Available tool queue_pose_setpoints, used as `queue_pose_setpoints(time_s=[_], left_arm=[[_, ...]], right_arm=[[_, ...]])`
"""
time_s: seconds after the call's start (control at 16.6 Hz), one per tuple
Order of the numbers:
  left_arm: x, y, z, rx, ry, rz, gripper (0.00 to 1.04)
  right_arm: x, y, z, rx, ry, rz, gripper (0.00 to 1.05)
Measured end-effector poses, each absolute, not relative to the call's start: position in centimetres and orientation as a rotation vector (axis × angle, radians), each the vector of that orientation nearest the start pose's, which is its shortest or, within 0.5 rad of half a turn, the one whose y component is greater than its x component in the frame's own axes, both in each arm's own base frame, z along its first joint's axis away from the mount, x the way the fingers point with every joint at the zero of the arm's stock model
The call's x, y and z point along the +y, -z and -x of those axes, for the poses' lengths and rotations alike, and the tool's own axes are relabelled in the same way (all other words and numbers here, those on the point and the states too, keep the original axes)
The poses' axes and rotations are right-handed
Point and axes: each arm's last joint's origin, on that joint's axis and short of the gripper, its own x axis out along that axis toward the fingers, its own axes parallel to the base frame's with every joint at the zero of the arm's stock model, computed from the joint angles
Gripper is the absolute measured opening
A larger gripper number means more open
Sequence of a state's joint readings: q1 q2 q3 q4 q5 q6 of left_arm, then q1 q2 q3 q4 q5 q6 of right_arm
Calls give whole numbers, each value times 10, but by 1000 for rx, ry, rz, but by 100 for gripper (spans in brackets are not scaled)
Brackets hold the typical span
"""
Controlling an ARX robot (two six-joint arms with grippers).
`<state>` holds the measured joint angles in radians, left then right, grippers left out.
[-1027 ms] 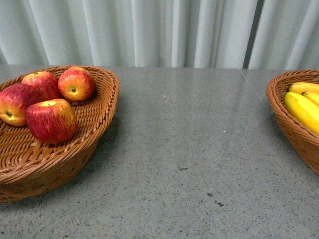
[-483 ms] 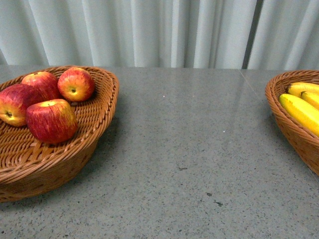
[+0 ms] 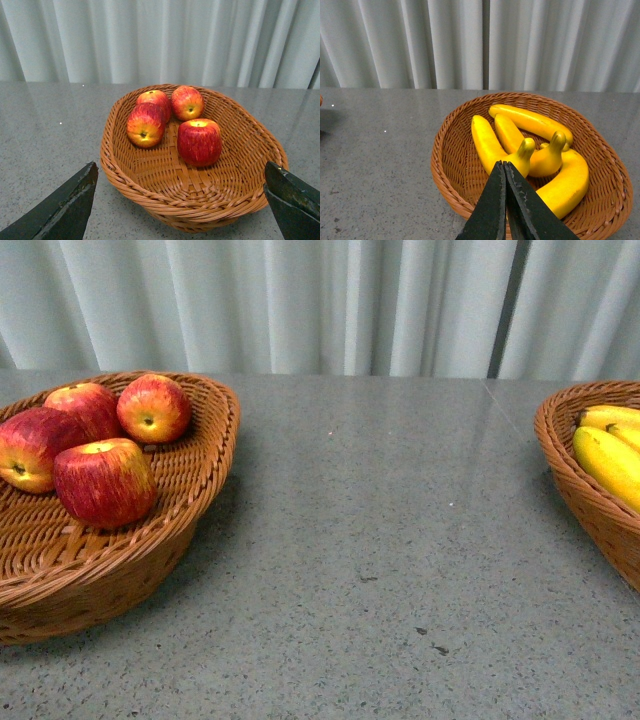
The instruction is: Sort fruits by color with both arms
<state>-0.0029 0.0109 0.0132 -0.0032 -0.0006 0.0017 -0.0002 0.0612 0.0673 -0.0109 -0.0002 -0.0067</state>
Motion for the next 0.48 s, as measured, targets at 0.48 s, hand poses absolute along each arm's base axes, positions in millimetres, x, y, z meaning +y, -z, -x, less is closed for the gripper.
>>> queue_pose_setpoints(time_s=[0.48], left_arm=[[0,-167,-98,0,3,-2,98]], right_arm=[[0,-167,-97,-3,1,6,2]])
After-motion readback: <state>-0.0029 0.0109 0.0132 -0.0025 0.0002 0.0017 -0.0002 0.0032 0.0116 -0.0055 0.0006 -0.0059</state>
